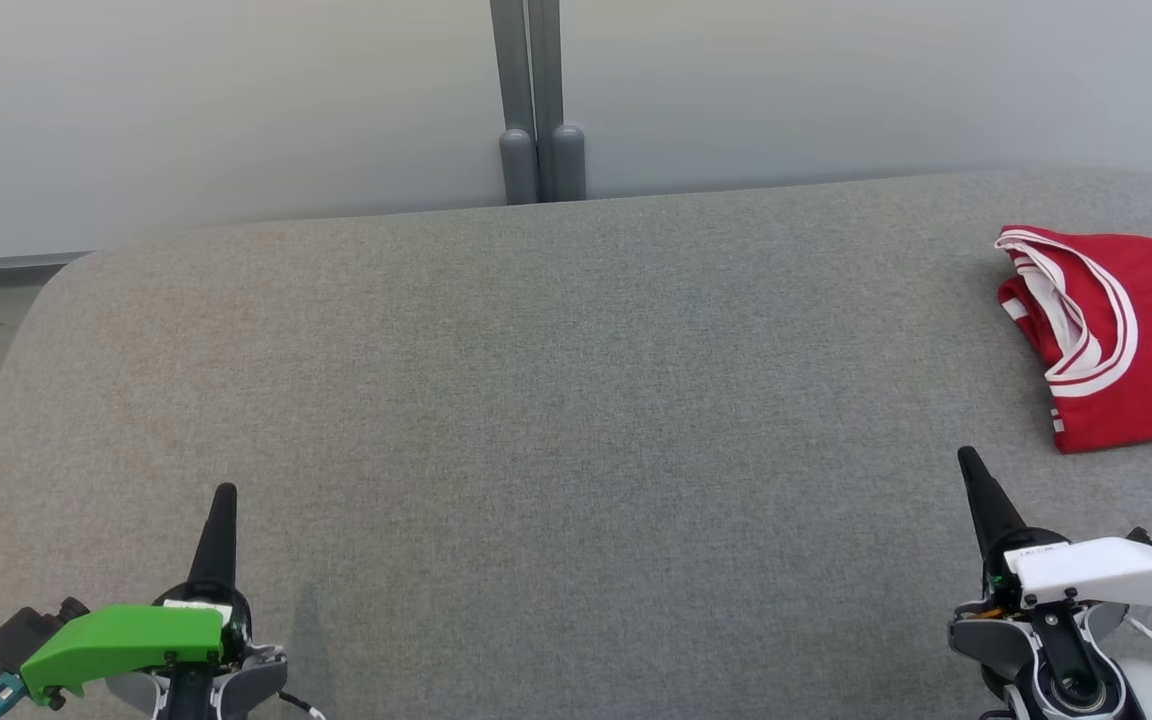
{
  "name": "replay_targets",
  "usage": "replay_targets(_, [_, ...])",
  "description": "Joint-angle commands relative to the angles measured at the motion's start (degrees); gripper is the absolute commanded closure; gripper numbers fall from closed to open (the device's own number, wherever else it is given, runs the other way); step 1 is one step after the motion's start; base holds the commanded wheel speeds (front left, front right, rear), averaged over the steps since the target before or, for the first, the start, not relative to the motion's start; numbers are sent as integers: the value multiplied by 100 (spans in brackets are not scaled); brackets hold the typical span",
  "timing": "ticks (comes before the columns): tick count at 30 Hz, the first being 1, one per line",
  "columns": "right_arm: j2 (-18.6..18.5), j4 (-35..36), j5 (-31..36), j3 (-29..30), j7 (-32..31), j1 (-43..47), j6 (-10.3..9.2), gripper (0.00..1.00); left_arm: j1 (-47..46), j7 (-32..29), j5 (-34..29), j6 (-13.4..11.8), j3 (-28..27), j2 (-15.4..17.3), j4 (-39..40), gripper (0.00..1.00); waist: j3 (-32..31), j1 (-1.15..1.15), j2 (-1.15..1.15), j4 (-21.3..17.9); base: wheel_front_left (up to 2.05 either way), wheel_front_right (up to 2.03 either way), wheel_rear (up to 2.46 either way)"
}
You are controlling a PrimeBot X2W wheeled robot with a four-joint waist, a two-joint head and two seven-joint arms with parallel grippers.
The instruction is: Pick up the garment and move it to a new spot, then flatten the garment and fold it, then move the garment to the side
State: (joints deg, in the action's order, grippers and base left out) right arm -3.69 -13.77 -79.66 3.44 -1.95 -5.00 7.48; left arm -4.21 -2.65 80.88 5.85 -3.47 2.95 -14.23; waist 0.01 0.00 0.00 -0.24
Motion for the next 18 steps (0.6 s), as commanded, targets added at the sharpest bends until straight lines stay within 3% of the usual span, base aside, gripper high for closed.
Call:
replay_targets(1, [-20, 8, -132, 33, -38, -89, 2, 100, -138, -37, 115, 37, -42, 37, 39, 100, 1, 0, 0, 1, 0, 0, 0])
replay_targets(18, [-8, -10, -840, 137, -243, -122, 2, 100, -189, -235, 735, 127, -187, 34, 33, 100, 9, 0, 0, 13, 0, 0, 0])
